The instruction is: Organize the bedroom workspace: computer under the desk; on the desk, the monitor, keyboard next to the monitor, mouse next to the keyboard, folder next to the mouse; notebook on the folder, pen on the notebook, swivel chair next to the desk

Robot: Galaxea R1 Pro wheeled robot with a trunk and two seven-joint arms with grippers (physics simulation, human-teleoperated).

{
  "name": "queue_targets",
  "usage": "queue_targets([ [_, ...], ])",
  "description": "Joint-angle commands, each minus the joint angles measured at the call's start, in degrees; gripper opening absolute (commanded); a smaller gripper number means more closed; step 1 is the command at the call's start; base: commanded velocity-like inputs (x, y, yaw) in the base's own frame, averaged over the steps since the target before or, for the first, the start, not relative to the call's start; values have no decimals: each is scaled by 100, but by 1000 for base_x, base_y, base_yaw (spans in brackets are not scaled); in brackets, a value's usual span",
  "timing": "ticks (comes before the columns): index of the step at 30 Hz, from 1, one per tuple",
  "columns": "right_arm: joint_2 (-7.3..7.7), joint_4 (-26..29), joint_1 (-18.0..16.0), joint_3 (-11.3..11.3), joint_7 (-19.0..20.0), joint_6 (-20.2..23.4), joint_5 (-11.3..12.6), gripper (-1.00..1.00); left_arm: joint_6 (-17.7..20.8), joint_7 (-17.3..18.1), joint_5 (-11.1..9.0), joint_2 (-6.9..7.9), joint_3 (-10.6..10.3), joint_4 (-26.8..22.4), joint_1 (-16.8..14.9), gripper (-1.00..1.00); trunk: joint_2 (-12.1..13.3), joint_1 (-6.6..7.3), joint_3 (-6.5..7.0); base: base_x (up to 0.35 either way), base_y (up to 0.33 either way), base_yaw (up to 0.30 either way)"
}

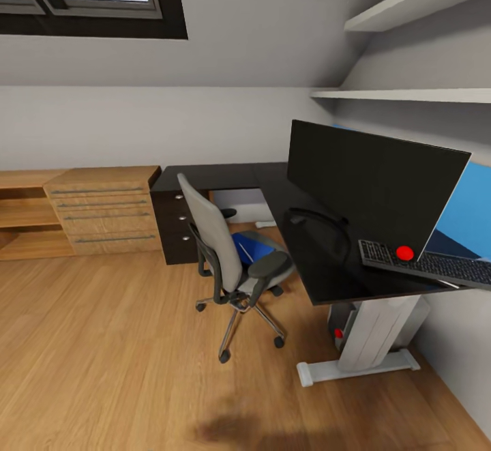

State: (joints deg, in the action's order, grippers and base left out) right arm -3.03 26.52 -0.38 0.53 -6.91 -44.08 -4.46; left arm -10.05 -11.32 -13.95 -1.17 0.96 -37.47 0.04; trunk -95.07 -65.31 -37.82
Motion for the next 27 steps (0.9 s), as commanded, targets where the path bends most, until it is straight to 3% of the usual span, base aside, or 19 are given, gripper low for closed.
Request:
queue_targets([
  [1, -147, 334, -27, -1, -68, 124, -36, 100, 433, -41, -34, -56, 7, -451, 0, 100, -44, -22, -24, 0, 0, 0],
  [4, -401, 816, -201, 0, -143, 706, -50, 100, 1379, -231, -31, -149, 4, -1281, -7, 100, -164, -88, -78, 0, 0, 0],
  [5, -489, 963, -371, 1, -192, 1113, -50, 100, 1823, -358, -33, -201, 3, -1681, -19, 100, -204, -110, -96, 0, 0, 0],
  [8, -696, 1136, -1174, 13, -265, 2366, -39, 100, 2836, -606, -36, -397, 1, -2748, -264, 100, -325, -176, -150, 0, 0, 0],
  [10, -696, 1119, -1647, 15, -279, 2920, -30, 100, 3135, -645, -37, -499, 1, -3088, -441, 100, -405, -220, -186, 0, 0, 0],
  [17, -696, 833, -2787, 17, -275, 4140, 28, 100, 3456, -667, -36, -718, -118, -3795, -792, 100, -685, -374, -312, 0, 0, 0],
  [24, -696, 832, -3096, 12, -269, 4710, 262, 100, 3496, -670, 22, -663, -487, -4387, -807, 100, -966, -528, -437, 0, 0, 0],
  [27, -696, 845, -3125, 12, -290, 4864, 396, 100, 3492, -670, 126, -567, -602, -4694, -604, 100, -1087, -593, -491, 0, 0, 0],
])
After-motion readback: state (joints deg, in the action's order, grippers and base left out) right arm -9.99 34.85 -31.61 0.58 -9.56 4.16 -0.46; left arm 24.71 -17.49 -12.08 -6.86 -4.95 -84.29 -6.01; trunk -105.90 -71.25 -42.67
